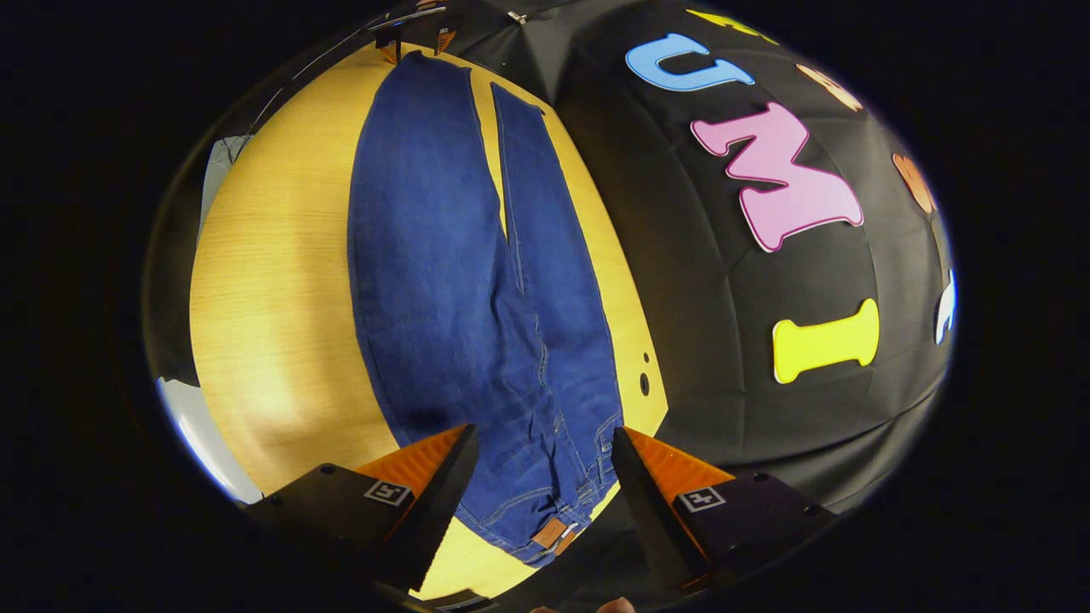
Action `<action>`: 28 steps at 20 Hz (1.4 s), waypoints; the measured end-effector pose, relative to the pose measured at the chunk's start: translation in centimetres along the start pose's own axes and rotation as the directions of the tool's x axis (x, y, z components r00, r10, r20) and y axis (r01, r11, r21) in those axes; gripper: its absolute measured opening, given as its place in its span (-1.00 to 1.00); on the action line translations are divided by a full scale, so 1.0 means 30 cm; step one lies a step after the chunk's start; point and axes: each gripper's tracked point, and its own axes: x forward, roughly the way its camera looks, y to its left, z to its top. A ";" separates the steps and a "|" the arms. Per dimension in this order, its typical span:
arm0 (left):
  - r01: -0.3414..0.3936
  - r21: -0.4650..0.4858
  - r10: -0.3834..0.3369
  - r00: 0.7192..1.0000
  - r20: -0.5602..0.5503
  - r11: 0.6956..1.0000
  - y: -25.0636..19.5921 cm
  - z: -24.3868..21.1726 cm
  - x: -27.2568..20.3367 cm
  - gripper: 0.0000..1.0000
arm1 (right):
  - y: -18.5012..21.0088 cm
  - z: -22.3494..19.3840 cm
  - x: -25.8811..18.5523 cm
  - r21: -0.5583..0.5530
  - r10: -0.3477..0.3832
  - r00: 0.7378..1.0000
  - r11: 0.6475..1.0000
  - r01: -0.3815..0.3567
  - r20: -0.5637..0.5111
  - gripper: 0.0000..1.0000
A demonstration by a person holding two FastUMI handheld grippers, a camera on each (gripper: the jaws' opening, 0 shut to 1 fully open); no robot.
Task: Grasp the waist and the cuffs of the jeans and fold them to make the two legs overlap; first hold the waist and fold one-third of the jeans toward the cuffs, then hold the cuffs and fold the remaining one-third in the same direction to finish folding.
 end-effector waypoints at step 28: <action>0.169 -0.127 -0.174 0.984 -0.031 0.977 -0.018 -0.027 0.076 -0.87 | 0.193 -0.279 0.081 -0.095 0.186 0.952 0.972 -0.215 -0.244 -0.84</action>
